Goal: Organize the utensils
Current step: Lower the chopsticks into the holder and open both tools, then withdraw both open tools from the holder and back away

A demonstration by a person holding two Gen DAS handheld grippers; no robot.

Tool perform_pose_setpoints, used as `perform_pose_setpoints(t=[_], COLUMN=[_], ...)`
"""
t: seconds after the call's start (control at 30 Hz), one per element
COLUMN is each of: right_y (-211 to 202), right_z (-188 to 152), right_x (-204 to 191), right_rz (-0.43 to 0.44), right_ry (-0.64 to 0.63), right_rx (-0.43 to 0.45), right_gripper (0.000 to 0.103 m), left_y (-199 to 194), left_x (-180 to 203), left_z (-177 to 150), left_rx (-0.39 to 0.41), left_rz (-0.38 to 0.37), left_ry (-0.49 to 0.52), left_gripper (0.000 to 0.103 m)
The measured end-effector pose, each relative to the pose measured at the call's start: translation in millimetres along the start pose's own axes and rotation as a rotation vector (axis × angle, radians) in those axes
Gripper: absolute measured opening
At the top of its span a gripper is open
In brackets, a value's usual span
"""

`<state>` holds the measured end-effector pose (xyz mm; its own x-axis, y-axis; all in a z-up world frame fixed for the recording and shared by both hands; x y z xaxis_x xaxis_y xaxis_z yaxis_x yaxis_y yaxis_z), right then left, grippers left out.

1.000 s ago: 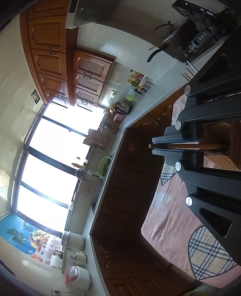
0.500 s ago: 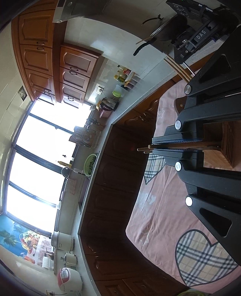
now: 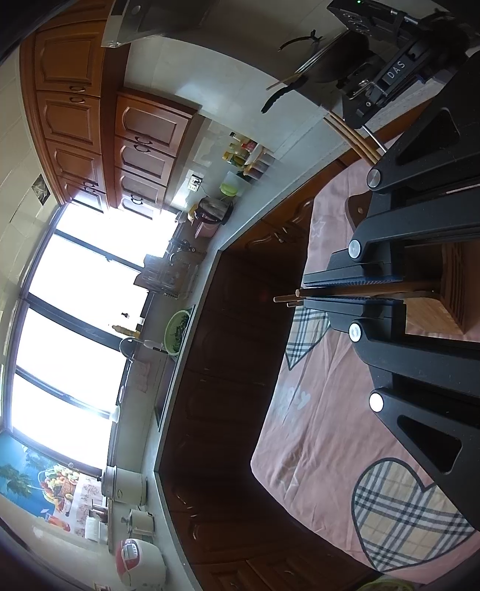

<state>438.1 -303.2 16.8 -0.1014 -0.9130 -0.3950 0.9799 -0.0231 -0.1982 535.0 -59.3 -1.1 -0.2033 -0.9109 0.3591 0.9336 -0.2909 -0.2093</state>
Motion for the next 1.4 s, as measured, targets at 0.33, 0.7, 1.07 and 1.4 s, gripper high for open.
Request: perform_pose_setpoints(t=[0.33, 0.7, 1.07, 1.4], right_y=[2.0, -3.1, -25.3, -47.4], right_z=[-1.8, -2.0, -1.7, -8.7], right_x=[2.1, 1.2, -1.6, -6.9], right_rz=[0.007, 0.026, 0.045, 0.050], right_ry=[0.030, 0.067, 0.079, 0.070], right_rx=[-0.020, -0.028, 0.000, -0.014], right_gripper=[0.011, 0.068, 0.100, 0.100], left_y=[-1.4, -18.5, -50.9, -85.2], left_x=[1.0, 1.7, -3.6, -4.8], left_z=[3.0, 0.9, -7.4, -11.3], left_rx=[-0.018, -0.007, -0.031, -0.059], left_rz=[0.006, 0.022, 0.060, 0.069], left_ry=[-0.003, -0.004, 0.007, 0.025], left_gripper=[0.009, 0.057, 0.092, 0.092])
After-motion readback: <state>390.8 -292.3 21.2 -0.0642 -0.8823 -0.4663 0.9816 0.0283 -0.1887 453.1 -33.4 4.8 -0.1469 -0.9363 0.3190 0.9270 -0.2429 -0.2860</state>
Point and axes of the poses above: each gripper's, at about its wrist camera, not at the fingertips, and y roughly the way its jaws point, x to its right, z to its top, the point moved 9 cm from there along y, roughly the way its jaws point, and after that the axes turned 12 degrees about x, right-handed, at the moved point
